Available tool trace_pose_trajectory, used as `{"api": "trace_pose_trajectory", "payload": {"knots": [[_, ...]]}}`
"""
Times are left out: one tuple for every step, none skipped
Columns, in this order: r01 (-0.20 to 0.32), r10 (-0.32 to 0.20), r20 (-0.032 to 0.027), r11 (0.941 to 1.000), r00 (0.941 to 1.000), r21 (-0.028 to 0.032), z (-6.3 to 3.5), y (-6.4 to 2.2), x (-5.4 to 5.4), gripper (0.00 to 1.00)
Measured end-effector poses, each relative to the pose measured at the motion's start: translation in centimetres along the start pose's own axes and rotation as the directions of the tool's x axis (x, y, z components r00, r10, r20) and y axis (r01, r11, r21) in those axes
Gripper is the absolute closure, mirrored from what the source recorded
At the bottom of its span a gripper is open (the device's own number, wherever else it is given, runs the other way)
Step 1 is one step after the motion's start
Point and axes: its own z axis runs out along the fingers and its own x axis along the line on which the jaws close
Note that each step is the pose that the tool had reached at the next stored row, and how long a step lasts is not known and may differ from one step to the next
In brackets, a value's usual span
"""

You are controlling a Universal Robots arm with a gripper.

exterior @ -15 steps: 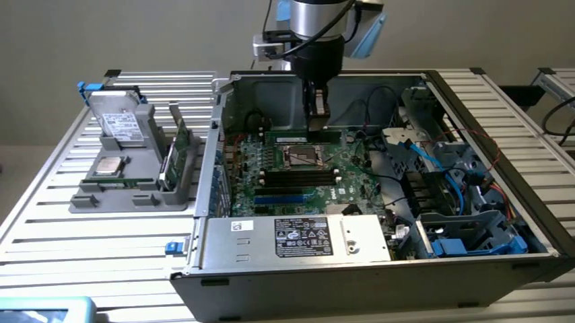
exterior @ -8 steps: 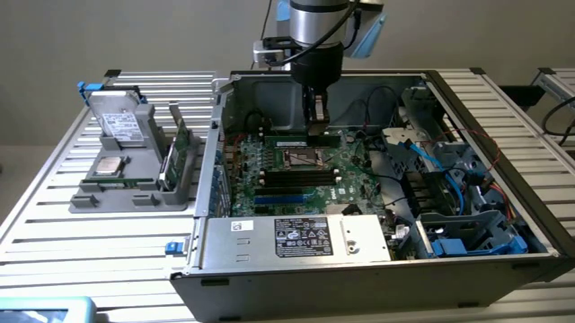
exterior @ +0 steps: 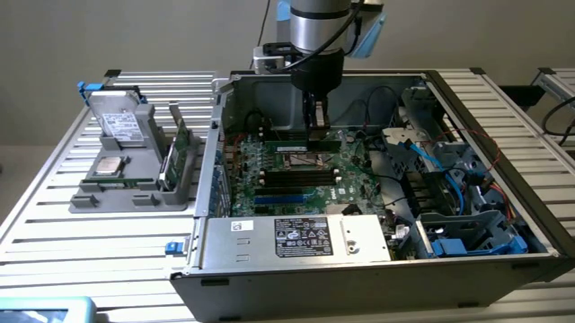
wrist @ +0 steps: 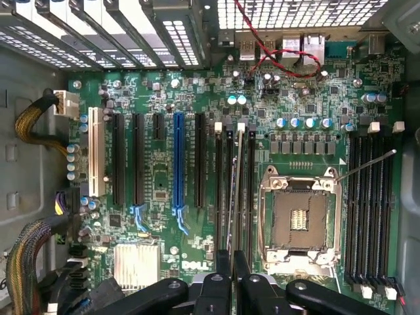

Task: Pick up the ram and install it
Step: 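Insert the ram into the slot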

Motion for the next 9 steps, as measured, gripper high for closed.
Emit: {"api": "trace_pose_trajectory", "payload": {"knots": [[0.0, 0.0, 0.0003, 1.0, 1.0, 0.0, 0.1, 0.0, -0.01, 0.86], [0.001, -0.001, 0.0006, 1.0, 1.0, 0.0, 0.19, 0.0, -0.01, 0.86], [0.002, -0.002, 0.0008, 1.0, 1.0, 0.0001, 0.28, 0.01, -0.02, 0.86], [0.003, -0.003, 0.0009, 1.0, 1.0, 0.0001, 0.34, 0.01, -0.03, 0.86], [0.004, -0.004, 0.0008, 1.0, 1.0, 0.0002, 0.38, 0.03, -0.05, 0.86], [0.006, -0.006, 0.0008, 1.0, 1.0, 0.0003, 0.43, 0.04, -0.06, 0.86], [0.008, -0.008, 0.001, 1.0, 1.0, 0.0006, 0.47, 0.05, -0.07, 0.86], [0.013, -0.013, 0.0011, 0.9999, 0.9999, 0.0009, 0.5, 0.06, -0.07, 0.86], [0.017, -0.017, 0.0011, 0.9999, 0.9999, 0.0011, 0.52, 0.05, -0.07, 0.86]]}}
